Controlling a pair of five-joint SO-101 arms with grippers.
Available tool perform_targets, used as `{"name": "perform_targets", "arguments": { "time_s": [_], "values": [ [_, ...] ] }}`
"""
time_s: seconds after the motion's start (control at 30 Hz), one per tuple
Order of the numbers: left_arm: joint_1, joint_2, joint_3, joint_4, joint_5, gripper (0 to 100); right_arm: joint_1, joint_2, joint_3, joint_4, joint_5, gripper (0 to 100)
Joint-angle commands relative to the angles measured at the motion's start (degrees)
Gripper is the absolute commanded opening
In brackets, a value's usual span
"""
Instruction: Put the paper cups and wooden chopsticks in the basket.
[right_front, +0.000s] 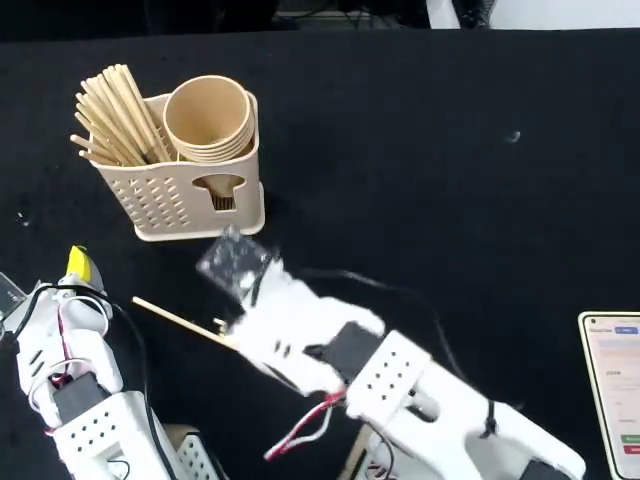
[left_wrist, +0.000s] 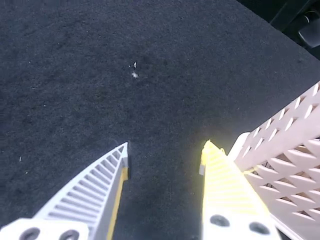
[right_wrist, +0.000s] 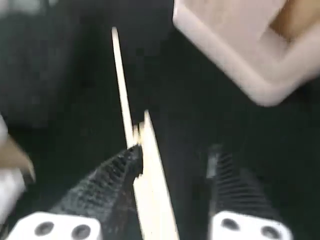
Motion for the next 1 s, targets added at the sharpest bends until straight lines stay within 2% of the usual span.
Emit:
{"name": "perform_targets", "arguments": {
  "time_s": [0.0,0.23,0.37,0.47,0.63,0.8,0.97],
  "values": [
    [0.9,-0.7,-1.5,-0.2,-0.4,23,-0.8,2.2,4.2,-1.1,0.0,35.1],
    [0.9,-0.7,-1.5,-0.1,-0.4,23,-0.8,18.0,2.3,-8.8,-0.4,36.4],
    [0.9,-0.7,-1.5,-0.1,-0.3,23,-0.7,27.8,-3.3,-7.2,-0.4,35.3],
    [0.9,-0.7,-1.5,-0.1,-0.3,23,-0.6,33.3,-8.2,-3.4,0.0,26.3],
    [0.9,-0.7,-1.5,-0.1,-0.3,23,-0.5,38.3,-13.7,1.0,0.1,1.0],
    [0.9,-0.7,-1.5,-0.1,-0.3,23,-0.5,37.0,-13.9,2.2,0.1,1.2],
    [0.9,-0.7,-1.5,-0.1,-0.2,23,-0.4,29.1,-13.7,6.6,0.2,1.0]
  ]
}}
